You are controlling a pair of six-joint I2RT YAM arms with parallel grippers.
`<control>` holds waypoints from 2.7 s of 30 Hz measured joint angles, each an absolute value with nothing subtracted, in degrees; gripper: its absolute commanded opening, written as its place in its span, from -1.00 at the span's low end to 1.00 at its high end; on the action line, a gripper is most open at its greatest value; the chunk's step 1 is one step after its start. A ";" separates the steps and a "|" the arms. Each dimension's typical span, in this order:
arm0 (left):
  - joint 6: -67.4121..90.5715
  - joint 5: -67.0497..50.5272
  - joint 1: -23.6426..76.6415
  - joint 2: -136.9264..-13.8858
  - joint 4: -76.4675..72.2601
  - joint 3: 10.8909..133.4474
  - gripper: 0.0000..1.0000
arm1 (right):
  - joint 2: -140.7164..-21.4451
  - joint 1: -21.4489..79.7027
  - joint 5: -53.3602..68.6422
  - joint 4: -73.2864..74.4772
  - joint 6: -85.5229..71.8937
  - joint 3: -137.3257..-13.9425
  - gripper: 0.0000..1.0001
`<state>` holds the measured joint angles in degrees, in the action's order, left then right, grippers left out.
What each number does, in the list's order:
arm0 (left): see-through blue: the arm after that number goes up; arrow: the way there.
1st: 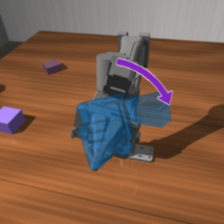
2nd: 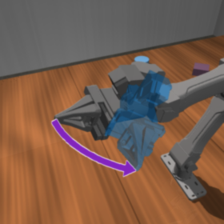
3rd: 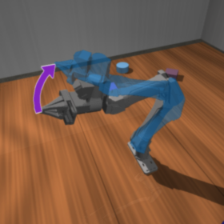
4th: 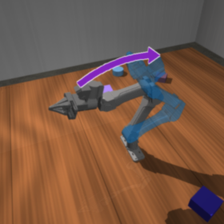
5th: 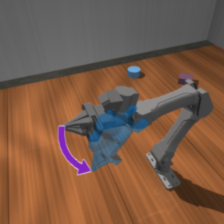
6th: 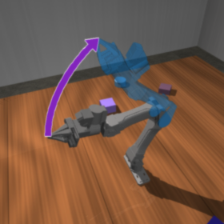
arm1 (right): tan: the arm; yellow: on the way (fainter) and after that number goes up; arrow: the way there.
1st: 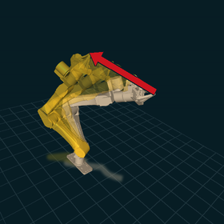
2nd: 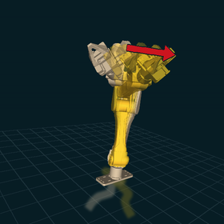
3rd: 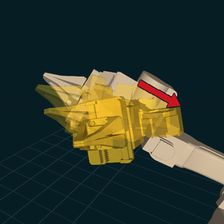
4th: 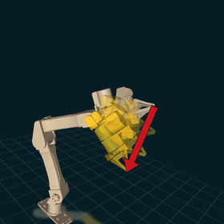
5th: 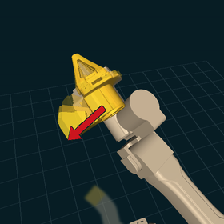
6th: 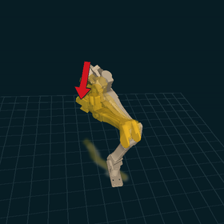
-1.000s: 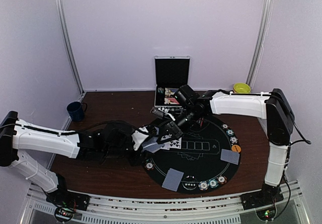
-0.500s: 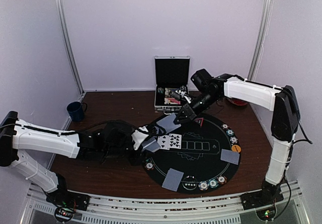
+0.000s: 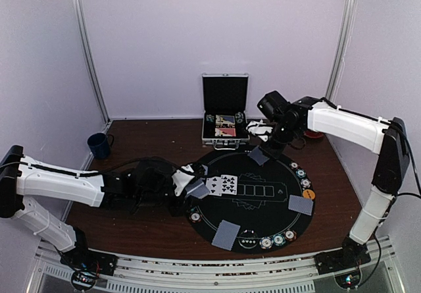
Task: Distribute texas hold em gaming equipment
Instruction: Flop the poker card in the community card area, then pick up the all-in button from the poker table mat.
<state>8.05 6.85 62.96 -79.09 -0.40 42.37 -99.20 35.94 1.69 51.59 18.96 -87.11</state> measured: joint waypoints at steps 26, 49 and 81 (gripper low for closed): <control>8.05 7.29 62.96 -78.30 -0.40 42.37 0.07 | -113.71 53.10 -29.61 45.58 22.81 -84.25 -1.00; 8.05 7.29 62.96 -78.19 -0.40 42.37 0.07 | -114.45 58.28 -28.97 43.88 24.21 -79.66 -0.55; 8.05 7.29 62.96 -78.19 -0.40 42.37 0.07 | -104.99 37.63 -15.35 42.19 21.12 -84.01 0.89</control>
